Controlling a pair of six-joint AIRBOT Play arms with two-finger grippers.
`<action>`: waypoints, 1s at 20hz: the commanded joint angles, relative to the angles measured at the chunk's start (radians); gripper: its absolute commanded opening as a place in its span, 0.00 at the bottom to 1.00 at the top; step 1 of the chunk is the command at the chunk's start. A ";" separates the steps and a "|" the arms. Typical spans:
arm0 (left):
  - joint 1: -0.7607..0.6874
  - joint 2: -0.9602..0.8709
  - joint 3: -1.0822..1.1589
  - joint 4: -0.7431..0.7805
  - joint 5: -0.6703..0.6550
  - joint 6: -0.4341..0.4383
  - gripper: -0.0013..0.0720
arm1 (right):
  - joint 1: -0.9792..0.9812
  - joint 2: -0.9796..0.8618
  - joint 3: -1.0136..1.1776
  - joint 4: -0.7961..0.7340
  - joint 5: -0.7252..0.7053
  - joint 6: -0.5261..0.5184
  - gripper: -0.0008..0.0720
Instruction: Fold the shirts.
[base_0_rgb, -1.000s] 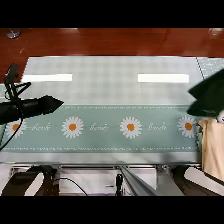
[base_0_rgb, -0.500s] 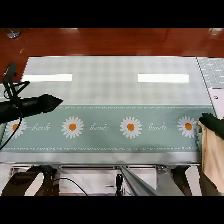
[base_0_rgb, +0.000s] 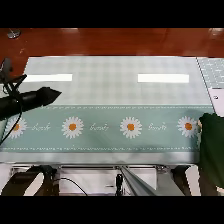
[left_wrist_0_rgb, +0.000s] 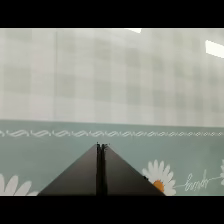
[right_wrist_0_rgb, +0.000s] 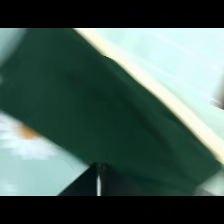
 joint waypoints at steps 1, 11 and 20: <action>-0.001 -0.105 0.134 -0.274 0.002 0.203 0.05 | 0.078 -0.058 0.024 0.723 -0.312 -0.091 0.05; -0.319 -0.393 0.628 0.577 -0.246 -0.150 0.05 | 1.154 -0.446 0.042 -0.154 -0.512 0.026 0.05; -0.297 -0.423 0.310 0.646 -0.121 -0.233 0.05 | 1.162 -0.637 0.042 -0.075 -0.471 0.057 0.05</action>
